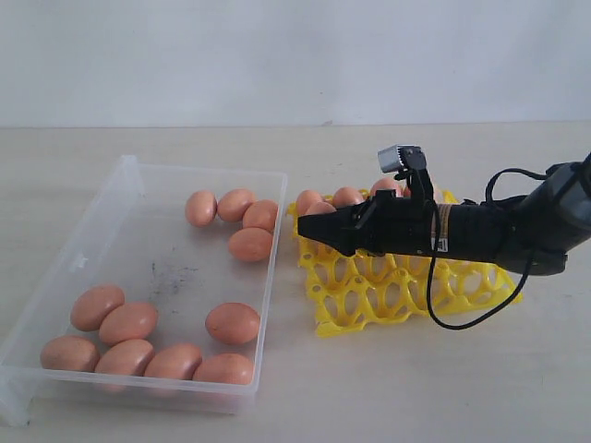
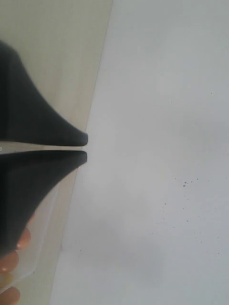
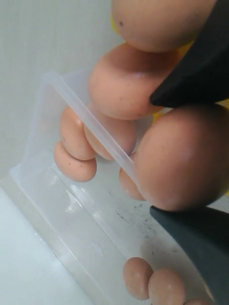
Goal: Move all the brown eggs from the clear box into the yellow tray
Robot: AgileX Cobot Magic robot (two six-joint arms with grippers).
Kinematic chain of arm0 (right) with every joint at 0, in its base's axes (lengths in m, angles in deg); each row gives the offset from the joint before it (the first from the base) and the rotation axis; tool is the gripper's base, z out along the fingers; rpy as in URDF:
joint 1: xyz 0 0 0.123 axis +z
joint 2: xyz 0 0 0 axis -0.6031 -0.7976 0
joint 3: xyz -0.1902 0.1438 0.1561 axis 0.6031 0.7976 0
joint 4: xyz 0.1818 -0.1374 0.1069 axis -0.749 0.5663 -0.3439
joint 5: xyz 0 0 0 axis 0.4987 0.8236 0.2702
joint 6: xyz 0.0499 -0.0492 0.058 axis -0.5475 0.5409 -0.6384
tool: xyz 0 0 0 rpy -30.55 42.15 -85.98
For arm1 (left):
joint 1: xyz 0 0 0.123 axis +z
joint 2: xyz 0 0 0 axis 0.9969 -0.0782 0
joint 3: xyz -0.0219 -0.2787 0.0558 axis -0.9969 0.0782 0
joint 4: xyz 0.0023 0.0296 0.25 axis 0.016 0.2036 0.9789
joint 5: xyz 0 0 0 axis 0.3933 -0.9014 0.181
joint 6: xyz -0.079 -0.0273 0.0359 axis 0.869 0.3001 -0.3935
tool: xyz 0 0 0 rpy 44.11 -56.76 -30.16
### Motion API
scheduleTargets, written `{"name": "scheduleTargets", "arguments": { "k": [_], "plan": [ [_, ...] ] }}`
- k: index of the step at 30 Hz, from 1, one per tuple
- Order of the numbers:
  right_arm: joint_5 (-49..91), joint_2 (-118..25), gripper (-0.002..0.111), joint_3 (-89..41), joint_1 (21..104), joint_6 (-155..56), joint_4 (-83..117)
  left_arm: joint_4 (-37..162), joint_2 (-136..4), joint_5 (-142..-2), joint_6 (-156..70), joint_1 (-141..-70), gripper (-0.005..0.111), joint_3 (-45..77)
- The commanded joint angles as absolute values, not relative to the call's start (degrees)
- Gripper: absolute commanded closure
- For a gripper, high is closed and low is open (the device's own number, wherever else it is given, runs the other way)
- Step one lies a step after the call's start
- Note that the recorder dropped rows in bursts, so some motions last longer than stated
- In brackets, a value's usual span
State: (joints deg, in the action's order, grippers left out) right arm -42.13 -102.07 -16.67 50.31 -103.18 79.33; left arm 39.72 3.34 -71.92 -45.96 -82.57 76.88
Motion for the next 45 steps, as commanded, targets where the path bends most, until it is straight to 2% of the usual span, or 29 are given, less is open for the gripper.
{"name": "scheduleTargets", "arguments": {
  "k": [1,12,45],
  "plan": [
    [-40.7,-101.9,0.058,-16.8,50.3,-104.8,79.5,39.4,3.5,-71.9,-46.3,-82.8,0.103,76.7],
    [-40.0,-100.6,0.058,-16.8,50.3,-108.2,85.4,39.4,3.5,-71.9,-46.3,-82.8,0.103,76.7],
    [-36.8,-100.4,0.058,-16.8,50.3,-111.2,85.4,39.4,3.5,-71.9,-46.3,-82.8,0.103,76.7]
  ]
}}
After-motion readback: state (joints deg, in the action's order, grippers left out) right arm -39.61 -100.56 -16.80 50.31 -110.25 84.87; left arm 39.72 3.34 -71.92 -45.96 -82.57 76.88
